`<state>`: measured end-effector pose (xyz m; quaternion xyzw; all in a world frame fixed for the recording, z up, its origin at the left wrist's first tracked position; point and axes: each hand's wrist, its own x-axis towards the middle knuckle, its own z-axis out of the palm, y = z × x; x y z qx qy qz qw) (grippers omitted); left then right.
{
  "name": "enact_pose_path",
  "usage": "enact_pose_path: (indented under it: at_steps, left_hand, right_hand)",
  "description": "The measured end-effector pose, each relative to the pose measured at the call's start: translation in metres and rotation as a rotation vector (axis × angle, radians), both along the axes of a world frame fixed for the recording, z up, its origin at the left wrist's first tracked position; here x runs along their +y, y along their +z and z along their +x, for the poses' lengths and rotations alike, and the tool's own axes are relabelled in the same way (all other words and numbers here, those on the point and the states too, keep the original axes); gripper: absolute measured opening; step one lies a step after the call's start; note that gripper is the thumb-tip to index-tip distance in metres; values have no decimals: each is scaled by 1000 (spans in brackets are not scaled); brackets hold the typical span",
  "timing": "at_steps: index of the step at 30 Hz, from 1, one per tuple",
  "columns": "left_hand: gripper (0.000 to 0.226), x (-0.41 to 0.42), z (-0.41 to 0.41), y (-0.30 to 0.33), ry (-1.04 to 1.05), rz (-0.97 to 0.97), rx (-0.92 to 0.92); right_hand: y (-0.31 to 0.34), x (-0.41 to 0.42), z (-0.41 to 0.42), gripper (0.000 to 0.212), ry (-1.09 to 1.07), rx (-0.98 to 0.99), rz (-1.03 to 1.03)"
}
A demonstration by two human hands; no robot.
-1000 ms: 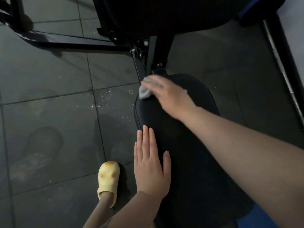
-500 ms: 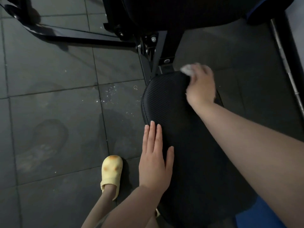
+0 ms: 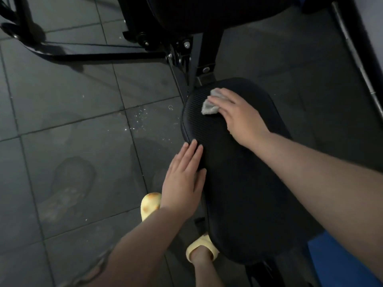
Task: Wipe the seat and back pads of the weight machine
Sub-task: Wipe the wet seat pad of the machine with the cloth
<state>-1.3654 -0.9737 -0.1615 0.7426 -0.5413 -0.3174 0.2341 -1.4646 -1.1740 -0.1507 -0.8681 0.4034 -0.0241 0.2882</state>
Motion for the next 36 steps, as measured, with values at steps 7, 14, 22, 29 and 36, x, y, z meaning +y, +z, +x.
enact_pose_path:
  at_steps: [7, 14, 22, 29, 36]
  left_hand:
    - [54, -22, -4, 11, -108, 39, -92]
    - [57, -10, -28, 11, -420, 80, -181]
    - [60, -16, -24, 8, -547, 164, -282]
    - [60, -20, -28, 6, -550, 183, -347]
    - [61, -20, -29, 8, -576, 199, -395]
  right_hand:
    - [12, 102, -67, 38, -652, -63, -104]
    - [30, 185, -88, 39, -1015, -61, -111]
    - [25, 237, -105, 36, -923, -34, -234]
    - [27, 274, -87, 32, -1324, -76, -314]
    - [36, 299, -77, 38, -1791, -673, -214]
